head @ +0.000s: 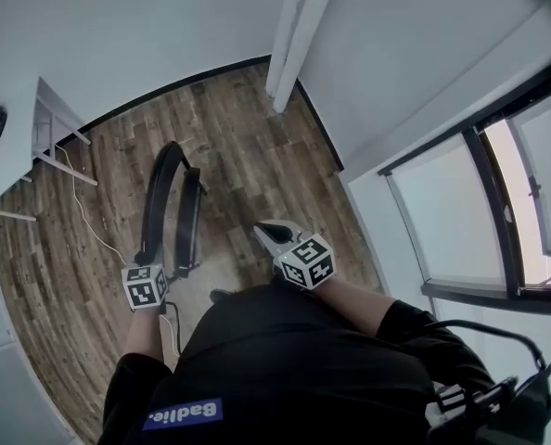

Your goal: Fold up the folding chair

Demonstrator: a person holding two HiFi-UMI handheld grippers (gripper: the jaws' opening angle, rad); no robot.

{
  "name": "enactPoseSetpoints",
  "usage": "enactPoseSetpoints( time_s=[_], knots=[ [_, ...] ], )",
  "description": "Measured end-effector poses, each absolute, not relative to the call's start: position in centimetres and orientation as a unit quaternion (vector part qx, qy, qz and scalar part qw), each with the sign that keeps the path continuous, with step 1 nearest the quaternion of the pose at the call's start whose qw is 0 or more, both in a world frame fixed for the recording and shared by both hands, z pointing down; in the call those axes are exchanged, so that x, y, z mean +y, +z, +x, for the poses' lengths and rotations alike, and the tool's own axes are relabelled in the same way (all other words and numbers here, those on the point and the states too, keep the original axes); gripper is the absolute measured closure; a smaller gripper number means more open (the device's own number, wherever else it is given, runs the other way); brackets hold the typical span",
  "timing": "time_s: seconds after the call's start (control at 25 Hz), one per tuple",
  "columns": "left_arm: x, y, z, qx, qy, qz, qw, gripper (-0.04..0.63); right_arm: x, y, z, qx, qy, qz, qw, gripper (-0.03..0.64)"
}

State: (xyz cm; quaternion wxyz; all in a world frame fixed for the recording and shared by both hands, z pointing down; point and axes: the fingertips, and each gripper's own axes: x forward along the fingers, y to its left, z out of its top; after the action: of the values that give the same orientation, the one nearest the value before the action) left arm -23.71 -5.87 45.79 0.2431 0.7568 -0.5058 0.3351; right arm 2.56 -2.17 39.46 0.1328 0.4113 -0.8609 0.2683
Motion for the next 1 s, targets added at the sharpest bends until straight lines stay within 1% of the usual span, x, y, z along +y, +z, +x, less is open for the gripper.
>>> enactPoseSetpoints(
  time_s=[0.28, 1.0],
  knots=[
    [-6.0, 46.0, -23.4, -0.505, 0.336, 0.757, 0.242, 0.532, -3.4, 39.6, 0.7, -0.872, 0.241, 0.403, 0.139, 0.615],
    [-6.2, 45.6, -23.7, -0.506, 0.340, 0.757, 0.234, 0.532, -3.3, 40.7, 0.4, -0.867, 0.259, 0.400, 0.145, 0.615]
  ],
)
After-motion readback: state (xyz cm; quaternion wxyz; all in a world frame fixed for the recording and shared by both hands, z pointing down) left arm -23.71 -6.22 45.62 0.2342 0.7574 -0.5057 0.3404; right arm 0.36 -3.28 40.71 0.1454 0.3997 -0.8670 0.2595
